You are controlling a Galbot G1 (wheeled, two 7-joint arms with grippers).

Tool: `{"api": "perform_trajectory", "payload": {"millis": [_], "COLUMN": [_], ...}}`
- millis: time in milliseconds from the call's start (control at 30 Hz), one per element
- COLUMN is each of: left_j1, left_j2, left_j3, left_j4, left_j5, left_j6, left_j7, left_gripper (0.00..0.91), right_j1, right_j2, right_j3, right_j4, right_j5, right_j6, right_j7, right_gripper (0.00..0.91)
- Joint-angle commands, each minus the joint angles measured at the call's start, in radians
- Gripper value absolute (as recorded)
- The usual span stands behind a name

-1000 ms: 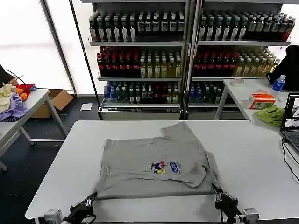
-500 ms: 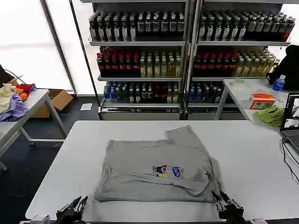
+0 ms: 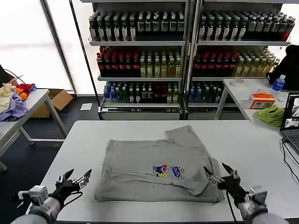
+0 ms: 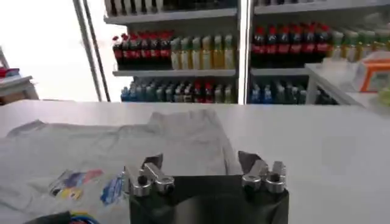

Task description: Fold and organize the clothes.

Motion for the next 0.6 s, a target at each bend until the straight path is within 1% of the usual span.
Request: {"api": "perform_trajectory", "payload": {"millis": [33, 100, 133, 167, 267, 333, 533, 600], "left_j1": [-0.516, -0.581, -0.606, -0.63, -0.686, -0.72, -0.738, -0.734], "left_j2": [0.093, 0.089, 0.085, 0.081, 0.064, 0.047, 0.032, 0.027], "left_j3": [0.312, 0.359, 0.381, 0.396, 0.445, 0.469, 0.488, 0.481], "left_j4": [0.431, 0.494, 0.53, 0.549, 0.604, 0.653, 0.707, 0.719], "left_j5": [-0.004, -0.003, -0.003, -0.003, -0.003, 0.044, 0.064, 0.068], "left_j6": [0.001, 0.001, 0.002, 0.002, 0.002, 0.001, -0.006, -0.016], "left_j7": [0.169, 0.184, 0.185, 0.185, 0.179, 0.169, 0.17, 0.171], "left_gripper": [0.907, 0.907, 0.907, 0.907, 0.907, 0.907, 0.907, 0.907], "right_j1": [0.561, 0.65, 0.65, 0.695, 0.729, 0.745, 0.772, 0.771], "right_j2": [-0.012, 0.032, 0.032, 0.066, 0.109, 0.133, 0.167, 0.191], "right_j3": [-0.263, -0.318, -0.318, -0.344, -0.368, -0.382, -0.383, -0.366], "right_j4": [-0.46, -0.566, -0.566, -0.634, -0.694, -0.74, -0.813, -0.834], "right_j5": [-0.056, -0.072, -0.072, -0.097, -0.114, -0.146, -0.152, -0.163], "right_j6": [-0.092, -0.09, -0.09, -0.078, -0.054, -0.023, -0.009, -0.007], "right_j7": [-0.193, -0.202, -0.202, -0.217, -0.218, -0.198, -0.18, -0.167], "right_gripper": [0.907, 0.907, 0.907, 0.907, 0.907, 0.907, 0.907, 0.907]}}
